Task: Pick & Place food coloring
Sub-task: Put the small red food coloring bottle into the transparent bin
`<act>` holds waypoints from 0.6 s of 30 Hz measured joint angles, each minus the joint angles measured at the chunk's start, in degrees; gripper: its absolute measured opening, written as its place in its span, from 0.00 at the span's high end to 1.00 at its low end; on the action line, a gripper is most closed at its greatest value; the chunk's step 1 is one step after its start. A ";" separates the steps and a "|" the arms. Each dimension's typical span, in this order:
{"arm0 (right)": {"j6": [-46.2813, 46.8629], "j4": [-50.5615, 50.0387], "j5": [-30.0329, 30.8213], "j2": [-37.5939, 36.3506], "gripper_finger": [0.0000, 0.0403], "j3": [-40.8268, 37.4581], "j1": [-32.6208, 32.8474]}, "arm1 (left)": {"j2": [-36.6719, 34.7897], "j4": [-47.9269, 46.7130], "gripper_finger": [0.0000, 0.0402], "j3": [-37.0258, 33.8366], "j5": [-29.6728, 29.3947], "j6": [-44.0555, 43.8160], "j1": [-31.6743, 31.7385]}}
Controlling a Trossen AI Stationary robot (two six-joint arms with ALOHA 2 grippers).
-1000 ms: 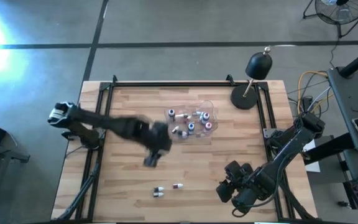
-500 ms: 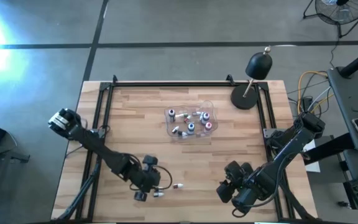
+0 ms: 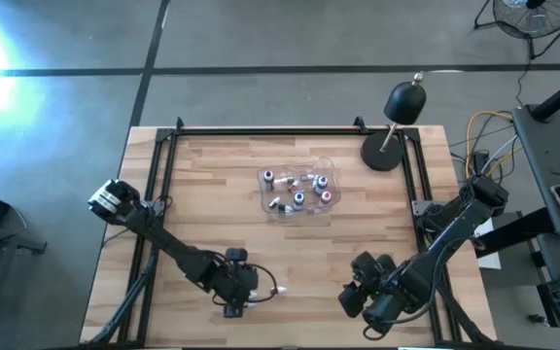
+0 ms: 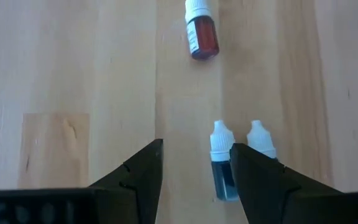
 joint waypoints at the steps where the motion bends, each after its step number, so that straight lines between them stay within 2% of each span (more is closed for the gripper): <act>1: -0.15 0.00 0.00 0.00 0.54 0.00 0.00 | -0.01 0.00 0.60 0.00 -0.35 -0.27 -0.08; 7: -0.39 -0.02 0.00 0.00 0.54 -0.11 0.00 | -0.41 1.51 0.60 0.70 -2.84 0.22 -0.11; 14: 0.12 -0.04 0.07 0.00 0.54 -0.14 0.00 | 0.21 15.63 0.60 0.11 -4.25 6.05 1.71; 18: 0.51 0.02 0.08 0.00 0.54 -0.15 0.00 | 3.16 18.89 0.60 0.28 -4.58 6.02 2.87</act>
